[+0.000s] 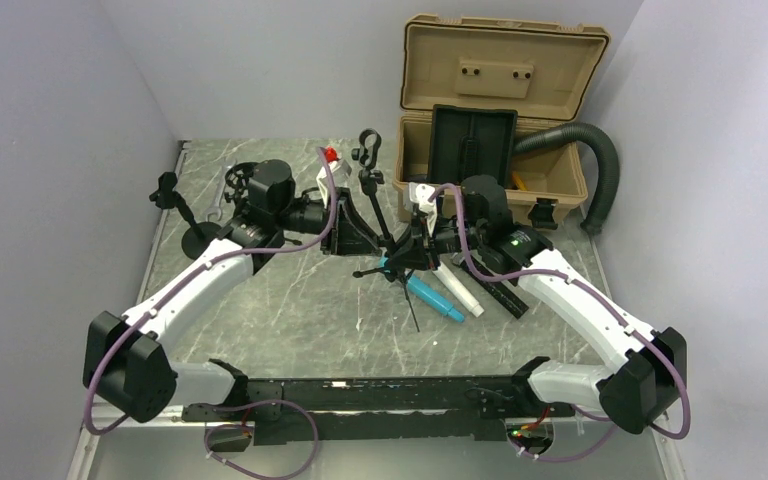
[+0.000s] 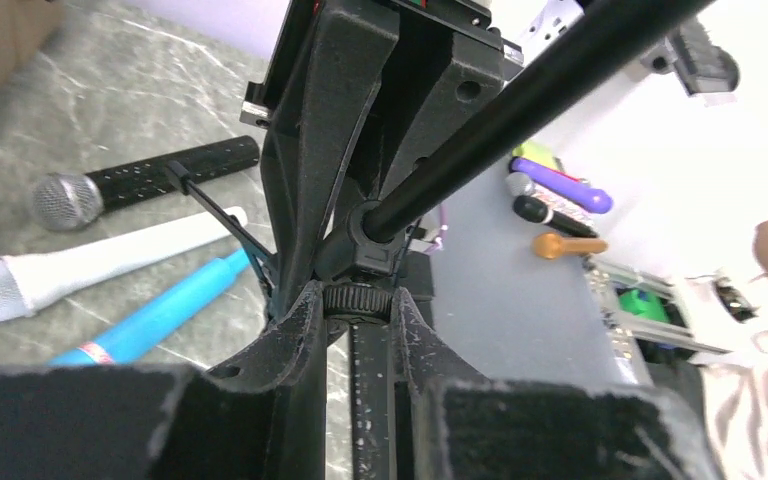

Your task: Remove the microphone from the stand

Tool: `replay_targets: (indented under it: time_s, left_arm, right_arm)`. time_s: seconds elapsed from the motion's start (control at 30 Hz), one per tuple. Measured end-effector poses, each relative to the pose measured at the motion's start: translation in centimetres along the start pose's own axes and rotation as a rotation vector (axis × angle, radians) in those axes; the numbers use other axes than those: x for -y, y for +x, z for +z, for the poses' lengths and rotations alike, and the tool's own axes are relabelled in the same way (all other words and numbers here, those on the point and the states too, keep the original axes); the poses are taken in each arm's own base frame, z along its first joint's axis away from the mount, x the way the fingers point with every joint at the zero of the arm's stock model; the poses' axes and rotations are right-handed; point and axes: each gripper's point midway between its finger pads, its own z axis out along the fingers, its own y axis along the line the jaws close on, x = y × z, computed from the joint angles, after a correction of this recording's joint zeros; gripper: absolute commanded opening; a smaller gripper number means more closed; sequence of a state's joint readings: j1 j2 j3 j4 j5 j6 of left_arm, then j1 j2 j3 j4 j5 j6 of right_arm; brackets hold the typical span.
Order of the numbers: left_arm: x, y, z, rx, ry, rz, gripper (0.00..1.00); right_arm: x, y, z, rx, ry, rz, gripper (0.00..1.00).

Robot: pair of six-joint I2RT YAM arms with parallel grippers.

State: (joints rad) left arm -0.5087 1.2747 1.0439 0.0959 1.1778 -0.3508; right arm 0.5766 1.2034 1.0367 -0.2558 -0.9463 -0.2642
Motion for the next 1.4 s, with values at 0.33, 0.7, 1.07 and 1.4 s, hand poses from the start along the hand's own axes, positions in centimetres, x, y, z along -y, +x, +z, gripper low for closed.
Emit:
replay_targets:
  time_s: [0.33,0.7,1.07,1.4]
  left_arm:
    - [0.3,0.3,-0.1,-0.026,0.043,-0.058,0.75]
    - [-1.1,-0.1,-2.1,-0.083,-0.271,0.342,0.81]
    - [-3.7,-3.4,-2.4,-0.196,-0.528,0.711,0.65]
    - [-4.3,-3.9,-0.5,-0.262,-0.542,0.804,0.49]
  right_arm:
    - [0.9,0.1,-0.4,-0.007,0.041,-0.010,0.00]
    - [1.9,-0.7,-1.5,0.056,0.053,0.115,0.00]
    - [1.9,-0.9,-1.6,0.101,-0.006,0.219,0.00]
    - [2.2,-0.7,-1.5,0.103,-0.007,0.247,0.00]
